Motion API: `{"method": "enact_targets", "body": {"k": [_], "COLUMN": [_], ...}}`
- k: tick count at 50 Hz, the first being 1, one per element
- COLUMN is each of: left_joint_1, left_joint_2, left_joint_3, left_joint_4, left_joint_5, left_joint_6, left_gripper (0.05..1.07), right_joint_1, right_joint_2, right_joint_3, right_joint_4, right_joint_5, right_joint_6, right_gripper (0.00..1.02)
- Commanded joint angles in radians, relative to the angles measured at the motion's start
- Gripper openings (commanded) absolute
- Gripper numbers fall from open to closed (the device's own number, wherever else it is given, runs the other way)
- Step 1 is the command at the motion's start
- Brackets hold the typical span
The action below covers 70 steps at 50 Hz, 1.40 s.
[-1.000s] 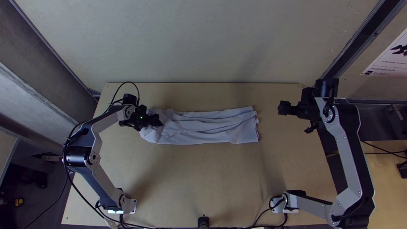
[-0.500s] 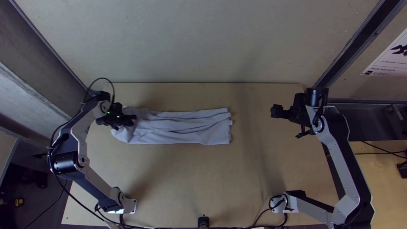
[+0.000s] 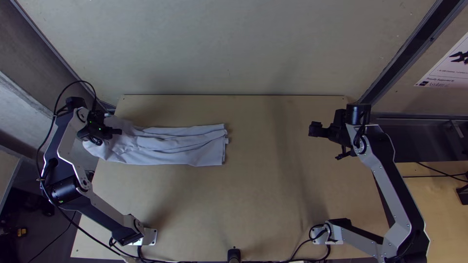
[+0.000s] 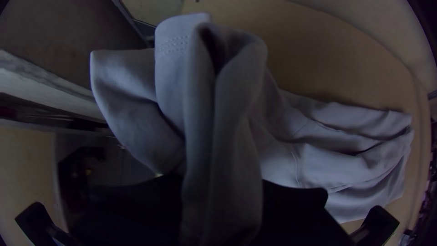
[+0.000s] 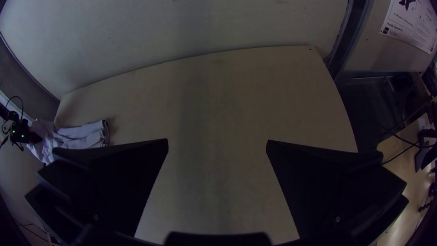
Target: Fold the t-shirt
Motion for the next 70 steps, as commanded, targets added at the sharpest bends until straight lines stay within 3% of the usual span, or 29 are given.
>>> {"method": "enact_targets", "body": {"k": [1,14,28,37,56,70], "left_joint_1": [-0.041,-0.248,-0.466,-0.568,-0.801,-0.903], "left_joint_2": [-0.045,-0.145,-0.176,-0.114,0.019,0.171], "left_joint_3": [0.029,0.019,0.046,0.14,0.223,0.33], "left_joint_4": [-0.02,-0.073,-0.211,-0.358,-0.478,-0.556], "left_joint_5": [-0.072,-0.307,-0.463,-0.489,-0.56,-0.563], "left_joint_6": [0.052,0.06,-0.043,-0.17,-0.368,-0.489], "left_gripper": [0.08,0.08,0.08,0.08,0.08,0.08], "right_joint_1": [0.01,0.011,0.011,0.01,0.01,0.01], "right_joint_2": [-0.014,-0.014,-0.017,-0.021,-0.037,-0.058], "right_joint_3": [-0.018,-0.022,-0.025,-0.025,-0.031,-0.058], "right_joint_4": [0.012,0.015,0.017,0.017,0.028,0.029], "right_joint_5": [0.011,0.014,0.016,0.016,0.016,0.016], "right_joint_6": [0.019,0.027,0.037,0.039,0.051,0.053], "right_gripper": [0.99,0.99,0.99,0.99,0.99,0.99]}}
